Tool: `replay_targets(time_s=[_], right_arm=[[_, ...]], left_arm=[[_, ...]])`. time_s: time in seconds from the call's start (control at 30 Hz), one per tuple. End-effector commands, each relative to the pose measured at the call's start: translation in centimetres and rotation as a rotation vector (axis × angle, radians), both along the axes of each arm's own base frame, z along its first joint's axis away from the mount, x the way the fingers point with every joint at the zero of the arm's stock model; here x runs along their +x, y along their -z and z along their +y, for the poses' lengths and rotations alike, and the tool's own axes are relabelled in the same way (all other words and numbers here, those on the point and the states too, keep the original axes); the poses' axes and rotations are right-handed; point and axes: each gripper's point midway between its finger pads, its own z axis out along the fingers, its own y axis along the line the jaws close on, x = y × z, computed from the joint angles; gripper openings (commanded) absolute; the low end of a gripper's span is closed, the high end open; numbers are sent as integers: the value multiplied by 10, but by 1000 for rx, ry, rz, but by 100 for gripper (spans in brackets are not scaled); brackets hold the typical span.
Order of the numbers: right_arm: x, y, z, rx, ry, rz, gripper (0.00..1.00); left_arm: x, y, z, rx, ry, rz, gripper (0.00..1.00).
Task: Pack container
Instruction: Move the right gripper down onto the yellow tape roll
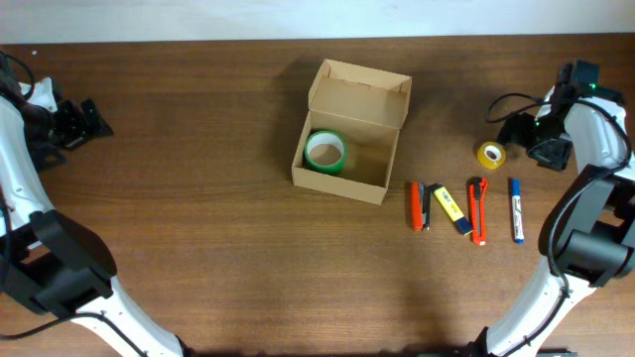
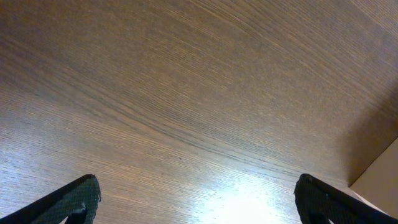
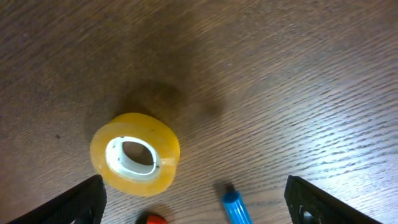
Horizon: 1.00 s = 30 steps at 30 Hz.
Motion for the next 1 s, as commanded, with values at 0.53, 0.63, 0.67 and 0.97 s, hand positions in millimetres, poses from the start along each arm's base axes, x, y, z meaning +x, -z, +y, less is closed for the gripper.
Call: replay_targets(time_s=[0.53,0.63,0.67,0.97], right_arm=[[-10,35,2,35,15,99,89],[-9,36,1,33,16,94,88],[-9,36,1,33,16,93,88],[-10,41,1,36,15,104,82]], left_arm=[[-1,-1,-1,-4,18,-7,100],[-1,-1,-1,-4,18,-7,100],[-1,-1,-1,-4,18,-7,100],[-1,-1,-1,-4,18,-7,100]])
